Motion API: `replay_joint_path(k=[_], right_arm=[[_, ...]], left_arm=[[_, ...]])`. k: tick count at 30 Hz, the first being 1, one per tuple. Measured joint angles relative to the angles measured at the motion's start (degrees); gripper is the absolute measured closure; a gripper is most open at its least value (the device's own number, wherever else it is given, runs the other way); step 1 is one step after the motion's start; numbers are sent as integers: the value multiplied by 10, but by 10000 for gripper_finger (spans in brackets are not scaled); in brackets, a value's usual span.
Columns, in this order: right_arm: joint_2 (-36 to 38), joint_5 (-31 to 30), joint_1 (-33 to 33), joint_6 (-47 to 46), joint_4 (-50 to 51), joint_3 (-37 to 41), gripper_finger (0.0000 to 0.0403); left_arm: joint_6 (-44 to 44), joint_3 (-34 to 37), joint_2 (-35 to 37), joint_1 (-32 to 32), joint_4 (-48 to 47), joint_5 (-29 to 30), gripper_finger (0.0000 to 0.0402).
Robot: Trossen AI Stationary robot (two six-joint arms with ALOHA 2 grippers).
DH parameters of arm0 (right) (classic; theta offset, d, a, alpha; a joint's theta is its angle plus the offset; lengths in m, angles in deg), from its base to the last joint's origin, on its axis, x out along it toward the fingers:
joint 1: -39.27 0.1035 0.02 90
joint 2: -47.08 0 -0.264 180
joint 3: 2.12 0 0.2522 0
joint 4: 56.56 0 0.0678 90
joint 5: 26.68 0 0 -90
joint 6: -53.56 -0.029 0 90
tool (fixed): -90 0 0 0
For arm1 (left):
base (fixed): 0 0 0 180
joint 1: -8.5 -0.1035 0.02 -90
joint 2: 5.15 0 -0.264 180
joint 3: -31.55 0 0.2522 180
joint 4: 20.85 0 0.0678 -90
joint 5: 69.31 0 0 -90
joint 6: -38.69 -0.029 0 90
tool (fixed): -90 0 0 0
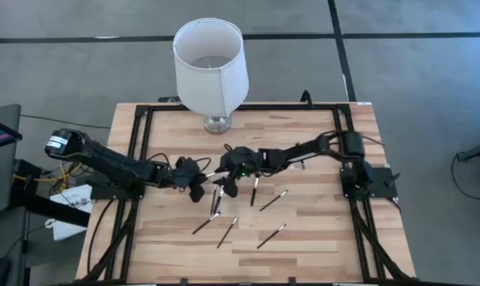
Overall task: Pick & Place Makeup Supplies
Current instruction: Put the black makeup brush into the transparent organizer
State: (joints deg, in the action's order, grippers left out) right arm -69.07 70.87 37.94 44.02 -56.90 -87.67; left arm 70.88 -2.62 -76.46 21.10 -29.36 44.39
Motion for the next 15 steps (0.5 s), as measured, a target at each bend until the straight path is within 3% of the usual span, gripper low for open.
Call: replay_joint_path(k=[4, 8, 15], right_arm=[[41, -50, 11, 40, 51, 0, 192], [57, -64, 19, 55, 48, 0, 200], [53, -64, 16, 55, 53, 0, 204]], left_arm=[[1, 48, -12, 22, 23, 61, 260], [-17, 96, -22, 37, 143, 70, 226], [-29, 151, -66, 41, 244, 79, 215]])
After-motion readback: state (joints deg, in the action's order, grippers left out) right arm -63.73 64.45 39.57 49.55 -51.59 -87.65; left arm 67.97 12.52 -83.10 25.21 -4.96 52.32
